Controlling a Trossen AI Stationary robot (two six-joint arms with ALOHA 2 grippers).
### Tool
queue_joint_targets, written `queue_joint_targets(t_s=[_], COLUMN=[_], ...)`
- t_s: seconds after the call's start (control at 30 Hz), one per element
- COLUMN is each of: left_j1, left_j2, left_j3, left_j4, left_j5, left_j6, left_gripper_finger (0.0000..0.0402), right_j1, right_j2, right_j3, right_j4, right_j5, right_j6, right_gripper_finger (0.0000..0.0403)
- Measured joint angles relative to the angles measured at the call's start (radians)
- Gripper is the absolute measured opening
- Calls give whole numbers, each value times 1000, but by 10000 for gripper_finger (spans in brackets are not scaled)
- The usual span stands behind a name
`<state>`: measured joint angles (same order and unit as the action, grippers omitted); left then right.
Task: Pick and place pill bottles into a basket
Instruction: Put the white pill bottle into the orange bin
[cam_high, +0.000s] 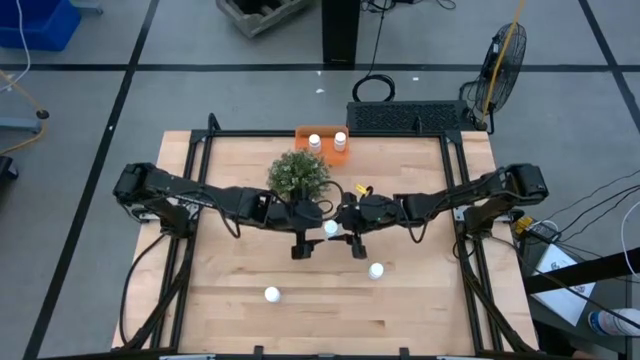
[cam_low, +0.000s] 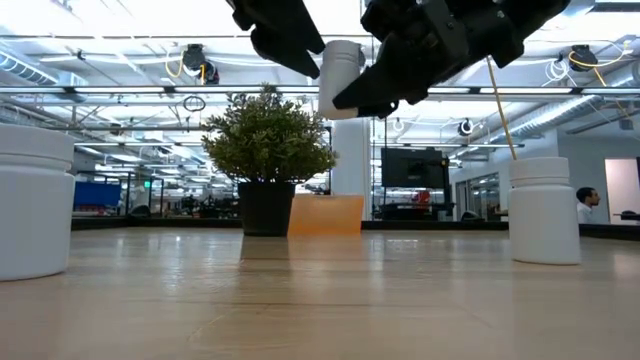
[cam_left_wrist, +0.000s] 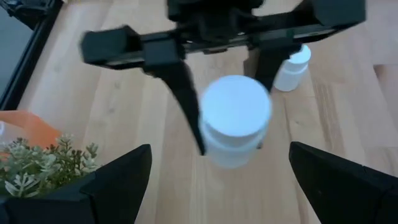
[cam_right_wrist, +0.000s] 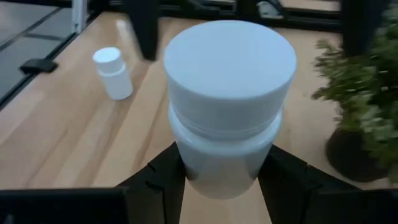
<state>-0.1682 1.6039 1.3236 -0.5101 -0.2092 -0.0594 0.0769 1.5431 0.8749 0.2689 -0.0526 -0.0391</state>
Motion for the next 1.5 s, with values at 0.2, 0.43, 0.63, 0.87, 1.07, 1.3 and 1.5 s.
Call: queue_joint_targets(t_s=[0.2, 0.43, 0.63, 0.87, 1.07, 1.3, 1.5], left_j1=[-3, -3, -3, -3, -3, -5, -11], left_j2=[0, 0, 0, 0, 0, 0, 1], left_j3=[0, 0, 0, -1, -1, 13, 45], left_j4=[-43, -48, -53, -145, -203, -197, -207], left_j5=[2, 2, 54, 56, 108, 122, 123], left_j6=[13, 12, 11, -3, -40, -36, -48], left_gripper_finger=[386, 386, 386, 386, 386, 386, 386], right_j1=[-12, -12, -20, -24, -18, -18, -18], right_j2=[0, 7, 77, 231, 255, 250, 249], right_j3=[0, 0, 22, 172, 237, 239, 239], right_j4=[15, 105, 105, 50, -17, -30, -38], right_j5=[-2, -56, -57, -159, -159, -158, -157], right_j6=[1, 8, 4, -17, -44, -48, -50], right_gripper_finger=[155, 155, 155, 155, 155, 155, 155])
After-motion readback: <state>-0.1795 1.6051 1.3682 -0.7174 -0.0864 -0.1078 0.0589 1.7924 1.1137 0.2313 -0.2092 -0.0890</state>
